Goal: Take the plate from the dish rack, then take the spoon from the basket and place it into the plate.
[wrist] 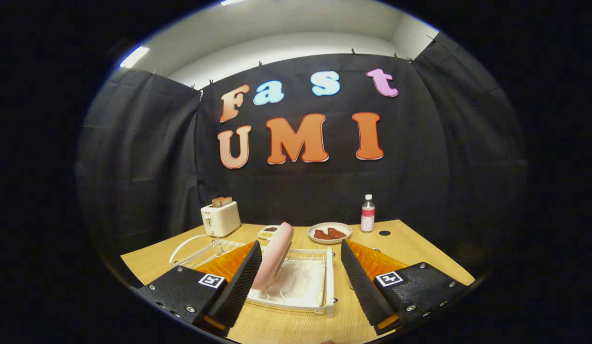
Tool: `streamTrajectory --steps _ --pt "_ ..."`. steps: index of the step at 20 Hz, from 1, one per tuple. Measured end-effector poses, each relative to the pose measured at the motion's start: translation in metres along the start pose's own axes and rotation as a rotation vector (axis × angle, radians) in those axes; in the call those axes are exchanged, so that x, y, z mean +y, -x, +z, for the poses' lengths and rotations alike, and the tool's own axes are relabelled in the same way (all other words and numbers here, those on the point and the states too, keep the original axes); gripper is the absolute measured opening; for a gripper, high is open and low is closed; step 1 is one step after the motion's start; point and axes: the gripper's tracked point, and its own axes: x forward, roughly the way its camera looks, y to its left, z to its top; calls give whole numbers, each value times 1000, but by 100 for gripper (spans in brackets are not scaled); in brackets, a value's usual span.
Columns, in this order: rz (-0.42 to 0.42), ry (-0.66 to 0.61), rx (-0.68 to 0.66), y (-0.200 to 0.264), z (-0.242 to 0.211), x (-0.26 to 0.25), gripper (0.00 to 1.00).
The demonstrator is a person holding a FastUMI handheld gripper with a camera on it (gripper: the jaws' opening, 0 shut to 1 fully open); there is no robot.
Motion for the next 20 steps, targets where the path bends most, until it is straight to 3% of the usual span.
streamTrajectory --steps 3,9,20 --pt "0 -10 75 -18 0 2 99" --pt "110 -8 231 -52 2 30 99" --pt "110 -22 550 -133 -30 30 96"
